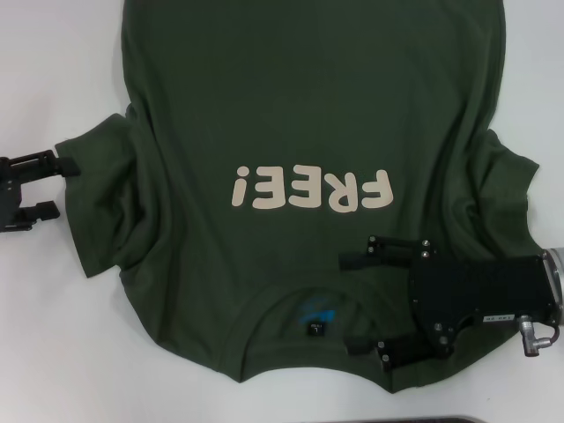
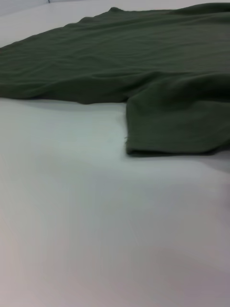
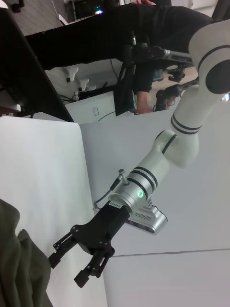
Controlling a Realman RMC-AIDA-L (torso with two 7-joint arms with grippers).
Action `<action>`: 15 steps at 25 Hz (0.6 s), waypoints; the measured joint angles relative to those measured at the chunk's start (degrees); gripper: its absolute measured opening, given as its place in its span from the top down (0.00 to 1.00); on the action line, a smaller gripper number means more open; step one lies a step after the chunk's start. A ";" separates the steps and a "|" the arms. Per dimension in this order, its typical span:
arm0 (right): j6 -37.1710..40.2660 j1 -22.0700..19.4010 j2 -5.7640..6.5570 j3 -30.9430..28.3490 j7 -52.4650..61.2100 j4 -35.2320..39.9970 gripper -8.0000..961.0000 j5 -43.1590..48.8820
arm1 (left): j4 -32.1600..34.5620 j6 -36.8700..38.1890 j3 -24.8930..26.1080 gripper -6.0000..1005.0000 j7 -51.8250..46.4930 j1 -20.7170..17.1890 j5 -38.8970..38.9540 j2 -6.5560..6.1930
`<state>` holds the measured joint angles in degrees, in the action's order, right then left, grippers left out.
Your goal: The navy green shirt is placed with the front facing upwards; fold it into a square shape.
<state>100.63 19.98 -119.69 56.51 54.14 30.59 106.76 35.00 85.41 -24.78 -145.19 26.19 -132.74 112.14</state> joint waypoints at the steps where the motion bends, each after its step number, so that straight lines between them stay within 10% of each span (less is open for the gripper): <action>1: 0.00 -0.07 0.00 0.00 0.00 0.00 0.02 0.01 | -0.15 -0.22 0.00 0.12 -0.02 0.00 0.00 -0.02; 15: 0.12 -0.37 0.00 0.00 0.00 0.00 0.02 0.21 | -1.74 -1.98 -0.40 0.12 0.28 0.51 -0.14 0.21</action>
<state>100.75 19.61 -119.69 56.51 54.14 30.59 106.97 33.26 83.43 -25.18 -144.91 26.70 -132.88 112.35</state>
